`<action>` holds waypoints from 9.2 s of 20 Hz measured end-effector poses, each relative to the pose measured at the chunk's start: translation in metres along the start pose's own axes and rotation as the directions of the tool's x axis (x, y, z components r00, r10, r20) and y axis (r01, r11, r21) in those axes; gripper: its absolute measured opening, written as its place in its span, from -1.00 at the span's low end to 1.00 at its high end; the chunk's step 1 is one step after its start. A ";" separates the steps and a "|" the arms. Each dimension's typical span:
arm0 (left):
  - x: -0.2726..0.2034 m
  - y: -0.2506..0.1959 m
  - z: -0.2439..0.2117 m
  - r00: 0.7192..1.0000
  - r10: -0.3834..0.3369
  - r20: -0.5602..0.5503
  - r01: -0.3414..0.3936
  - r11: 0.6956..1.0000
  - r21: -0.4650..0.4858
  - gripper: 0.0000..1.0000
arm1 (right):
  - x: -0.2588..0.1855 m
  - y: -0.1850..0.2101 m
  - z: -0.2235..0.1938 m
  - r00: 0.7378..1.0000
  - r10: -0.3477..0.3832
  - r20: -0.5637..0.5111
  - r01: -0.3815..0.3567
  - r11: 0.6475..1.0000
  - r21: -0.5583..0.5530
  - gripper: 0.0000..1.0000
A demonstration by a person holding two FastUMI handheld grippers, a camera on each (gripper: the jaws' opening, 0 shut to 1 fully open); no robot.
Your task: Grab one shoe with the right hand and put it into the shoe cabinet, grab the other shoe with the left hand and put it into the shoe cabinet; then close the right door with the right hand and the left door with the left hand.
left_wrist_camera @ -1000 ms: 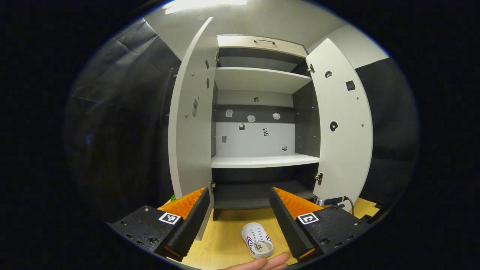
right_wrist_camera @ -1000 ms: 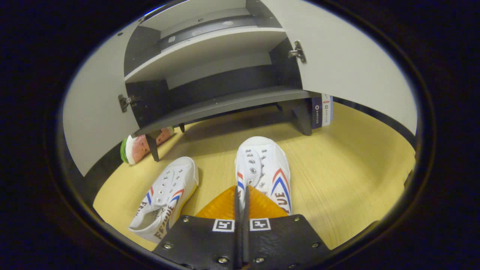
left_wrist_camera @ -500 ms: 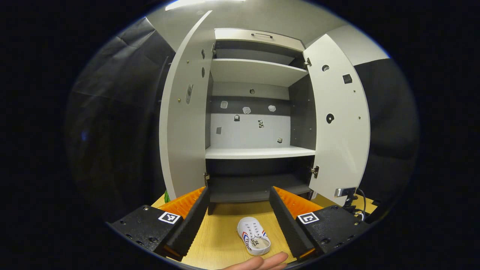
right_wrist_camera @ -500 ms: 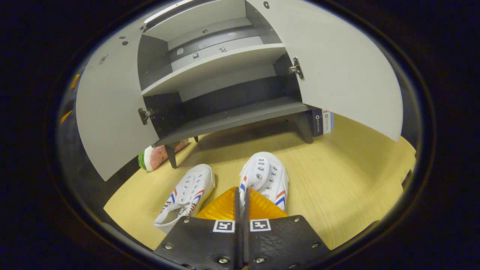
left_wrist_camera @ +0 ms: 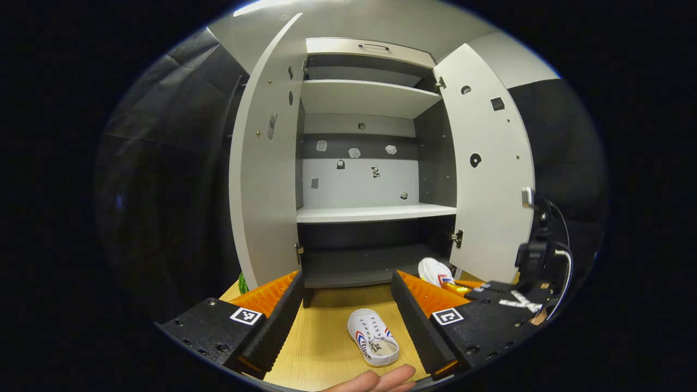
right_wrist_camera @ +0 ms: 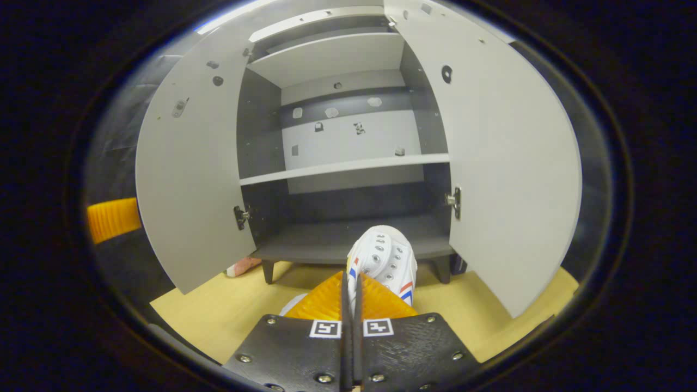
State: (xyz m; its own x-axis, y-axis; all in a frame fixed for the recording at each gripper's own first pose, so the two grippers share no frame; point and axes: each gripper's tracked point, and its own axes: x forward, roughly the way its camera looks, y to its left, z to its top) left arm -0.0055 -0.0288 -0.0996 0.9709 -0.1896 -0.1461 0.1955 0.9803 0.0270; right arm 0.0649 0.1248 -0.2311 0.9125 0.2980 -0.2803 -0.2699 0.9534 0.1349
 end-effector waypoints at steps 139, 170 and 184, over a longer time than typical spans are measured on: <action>0.339 0.041 0.128 0.984 0.061 -0.165 -0.110 0.945 -0.309 -1.00 | -0.214 -0.056 0.113 0.923 -0.043 0.382 0.005 0.995 0.101 0.96; 0.261 0.031 0.156 0.995 0.083 0.049 -0.081 0.996 -0.041 0.92 | -0.192 -0.066 0.100 0.928 -0.078 0.365 0.049 0.995 0.088 0.94; 0.043 0.010 0.110 0.988 -0.046 0.148 0.062 0.992 -0.108 0.91 | -0.188 -0.156 0.145 0.933 -0.185 0.308 0.191 0.981 0.010 0.94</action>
State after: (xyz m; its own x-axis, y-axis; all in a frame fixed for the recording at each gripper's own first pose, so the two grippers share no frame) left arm 0.0533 -0.0335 0.0035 0.9706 -0.2405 0.0003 0.2396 0.9668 -0.0893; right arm -0.0203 -0.0864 -0.0618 0.9962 0.0870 0.0057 -0.0872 0.9922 0.0886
